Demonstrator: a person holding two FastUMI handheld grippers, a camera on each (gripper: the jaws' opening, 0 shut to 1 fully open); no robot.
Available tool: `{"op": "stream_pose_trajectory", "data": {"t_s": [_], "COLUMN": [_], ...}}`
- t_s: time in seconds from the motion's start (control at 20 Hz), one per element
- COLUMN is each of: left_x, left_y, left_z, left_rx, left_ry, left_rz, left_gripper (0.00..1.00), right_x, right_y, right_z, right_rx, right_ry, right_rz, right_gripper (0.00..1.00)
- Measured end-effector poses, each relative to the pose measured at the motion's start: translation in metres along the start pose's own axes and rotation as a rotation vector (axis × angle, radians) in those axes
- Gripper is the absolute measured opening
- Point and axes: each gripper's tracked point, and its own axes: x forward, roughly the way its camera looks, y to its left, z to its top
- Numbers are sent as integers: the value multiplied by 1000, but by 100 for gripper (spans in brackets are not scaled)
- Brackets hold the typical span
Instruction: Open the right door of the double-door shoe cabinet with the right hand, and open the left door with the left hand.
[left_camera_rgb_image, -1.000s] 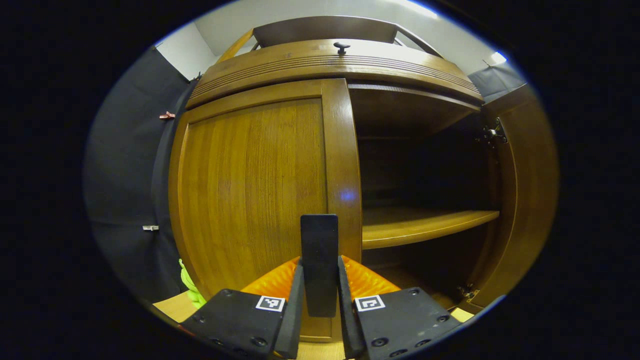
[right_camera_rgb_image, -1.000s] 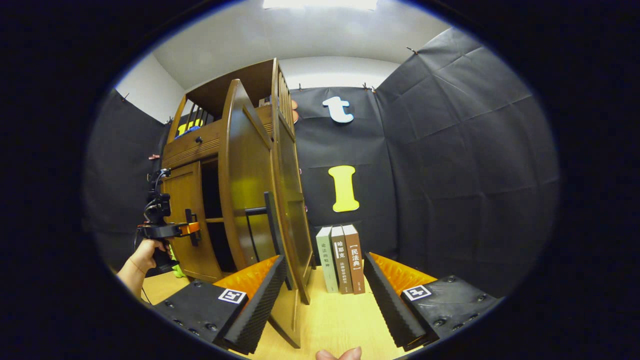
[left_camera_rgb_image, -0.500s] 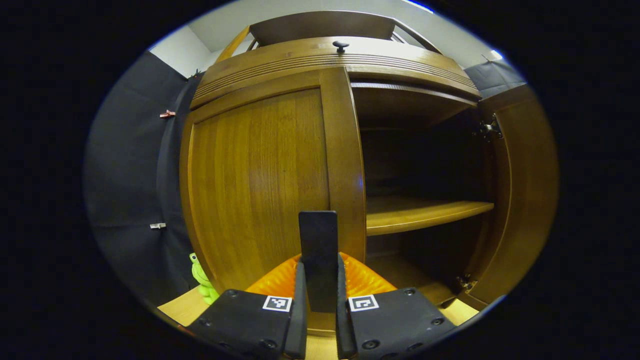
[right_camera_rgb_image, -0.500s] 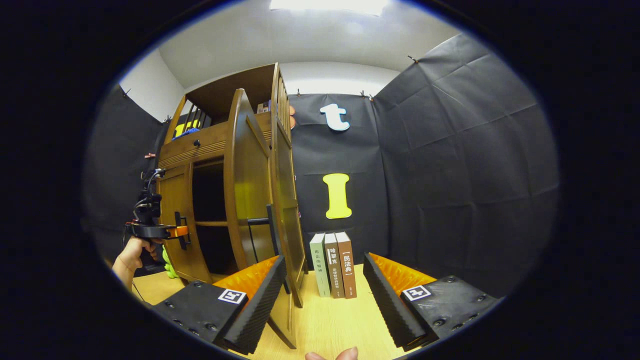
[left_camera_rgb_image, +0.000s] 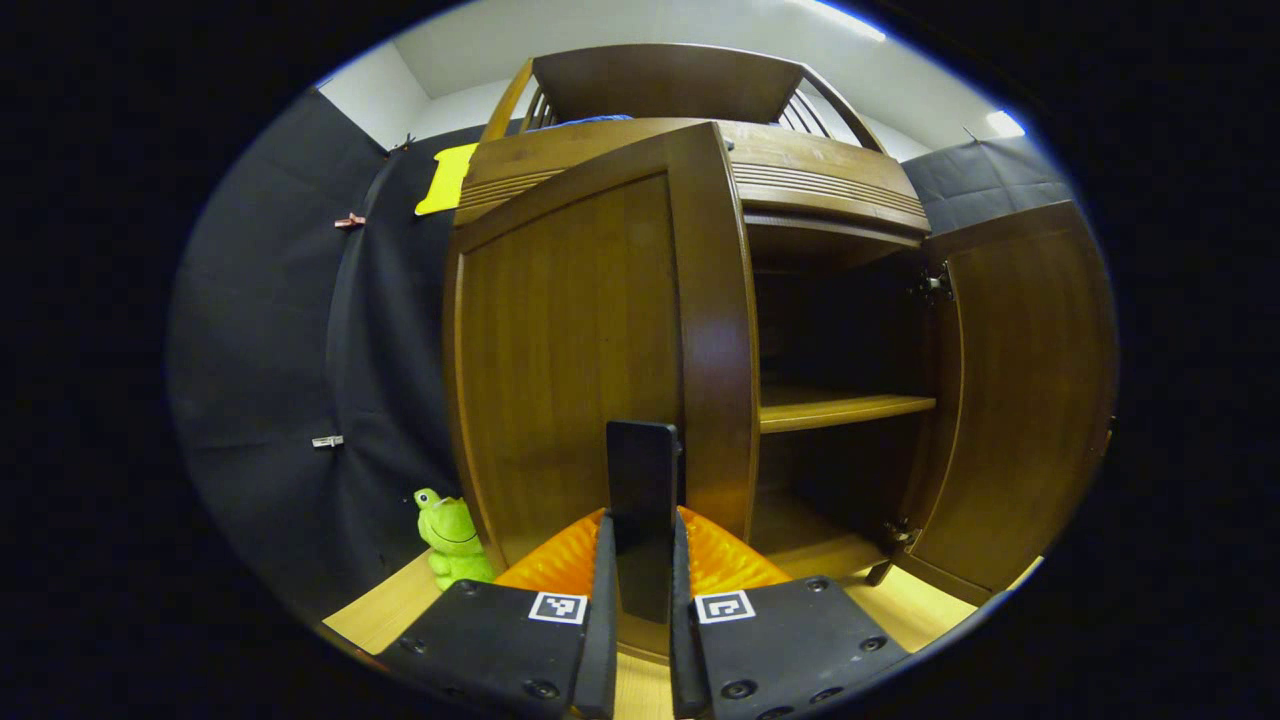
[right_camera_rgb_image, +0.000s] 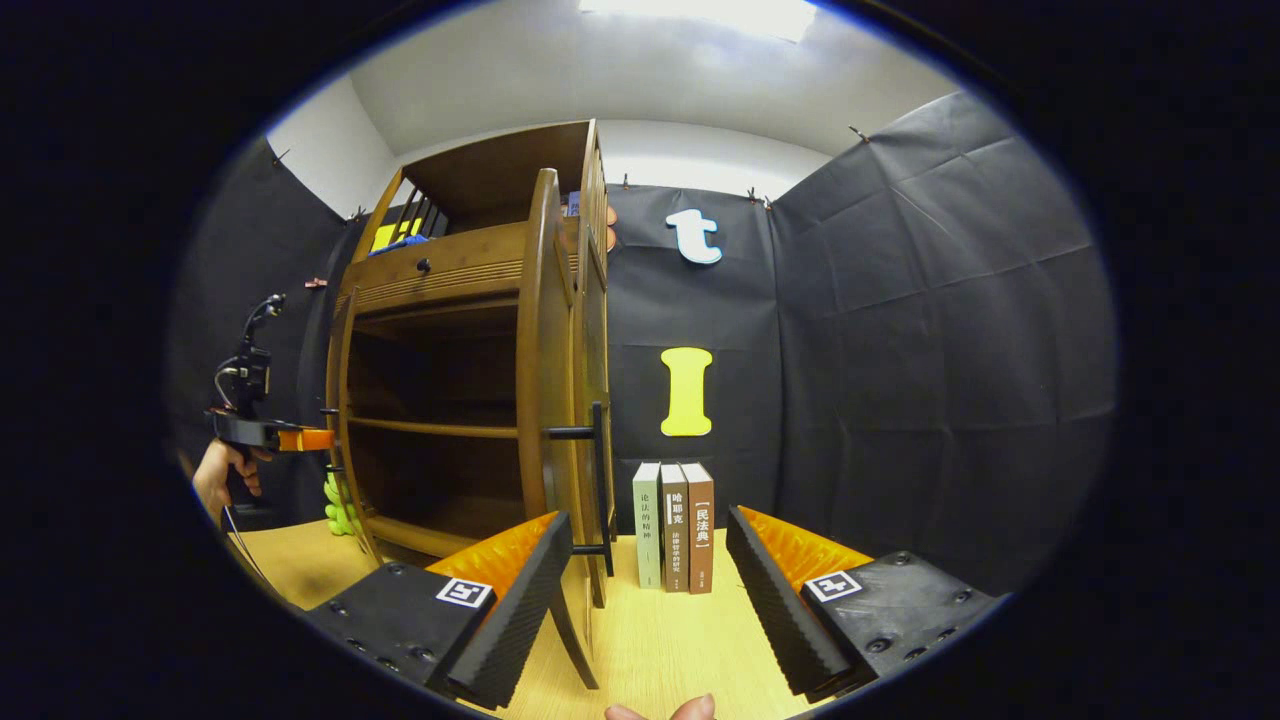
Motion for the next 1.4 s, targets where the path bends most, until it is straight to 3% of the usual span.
{"op": "stream_pose_trajectory", "data": {"t_s": [0.65,1.4], "left_x": [-60,-86], "left_y": [72,165], "left_z": [-9,-16], "left_rx": [-24,-16], "left_ry": [1,6], "left_rz": [68,128], "left_gripper": [18,8], "right_x": [-29,-17], "right_y": [69,134], "right_z": [10,-1], "right_rx": [35,47], "right_ry": [4,27], "right_rz": [116,191], "right_gripper": [98,98]}}
